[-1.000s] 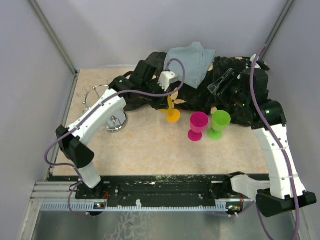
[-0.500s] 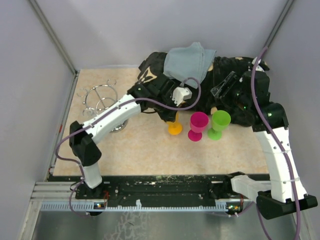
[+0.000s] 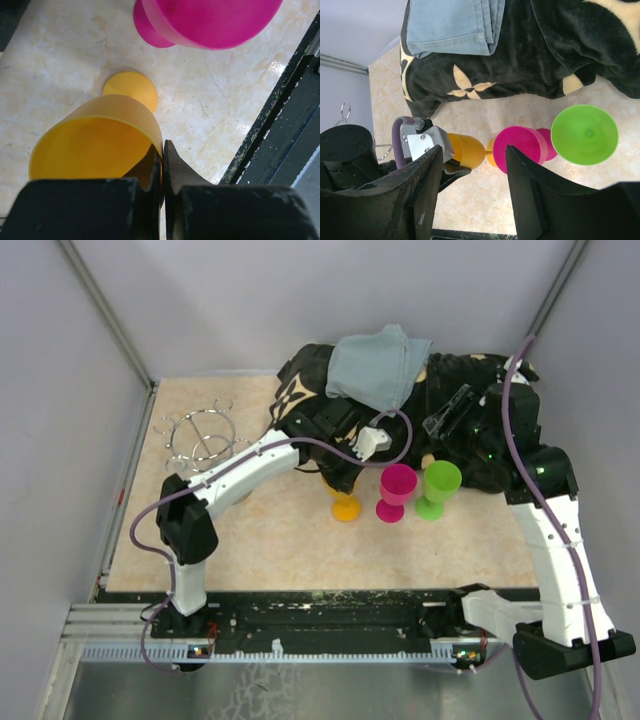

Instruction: Take the wine glass off the wine glass rack

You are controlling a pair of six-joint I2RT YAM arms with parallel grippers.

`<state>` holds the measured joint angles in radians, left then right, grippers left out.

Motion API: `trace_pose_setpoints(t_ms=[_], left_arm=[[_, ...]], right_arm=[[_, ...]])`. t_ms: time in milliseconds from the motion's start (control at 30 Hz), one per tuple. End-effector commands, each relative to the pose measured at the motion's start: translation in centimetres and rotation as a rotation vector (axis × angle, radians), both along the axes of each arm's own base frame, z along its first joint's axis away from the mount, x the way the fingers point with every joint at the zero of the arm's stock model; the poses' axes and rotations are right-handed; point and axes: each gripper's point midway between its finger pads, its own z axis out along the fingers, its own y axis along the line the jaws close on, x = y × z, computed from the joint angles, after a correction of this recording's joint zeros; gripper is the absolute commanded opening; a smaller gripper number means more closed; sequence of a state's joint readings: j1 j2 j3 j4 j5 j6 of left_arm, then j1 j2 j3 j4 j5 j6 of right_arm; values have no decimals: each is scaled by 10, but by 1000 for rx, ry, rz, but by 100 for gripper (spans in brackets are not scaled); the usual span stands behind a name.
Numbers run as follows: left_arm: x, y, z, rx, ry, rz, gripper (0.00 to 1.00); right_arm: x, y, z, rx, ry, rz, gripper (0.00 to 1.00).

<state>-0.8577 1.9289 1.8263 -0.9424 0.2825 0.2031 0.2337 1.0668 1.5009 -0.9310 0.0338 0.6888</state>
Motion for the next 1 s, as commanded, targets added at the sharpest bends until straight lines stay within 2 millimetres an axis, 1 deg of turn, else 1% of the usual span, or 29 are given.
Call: trace_pose_setpoints(t_ms=[0,167,300,367,500,600,633,700,833,967], left_arm=[[-4,-15,14,-26,-26,-36,0],[-7,-21,9,-23,-20,-47,1],[-8,-24,6,-17,-17,-53,7],[-7,-24,4,-13,-20,-54,16],[-6,-25,5,-17,-21,-55,39],[-6,-27,11,-29,-25,-56,52],[-6,-28,16,-36,-30,-55,55],[-4,-30,31,-62,-52,-52,60],[-2,-31,78,-151,-122,-39,64],[-8,-22,124,-238,-179,-21,65]], right_arm=[[-4,-2,20,8,-72,-5,54],[-5,-4,20,4,-72,-10,54],[-5,-4,21,5,-74,-12,54],[-6,-4,21,5,-74,-11,54],[-6,-4,21,7,-74,-12,54],[-6,-4,21,8,-74,-12,54],[-6,-4,21,9,-76,-12,54],[-7,-4,22,8,-79,-14,54],[-8,-4,25,9,-83,-13,54],[-5,-2,26,15,-86,-3,54]])
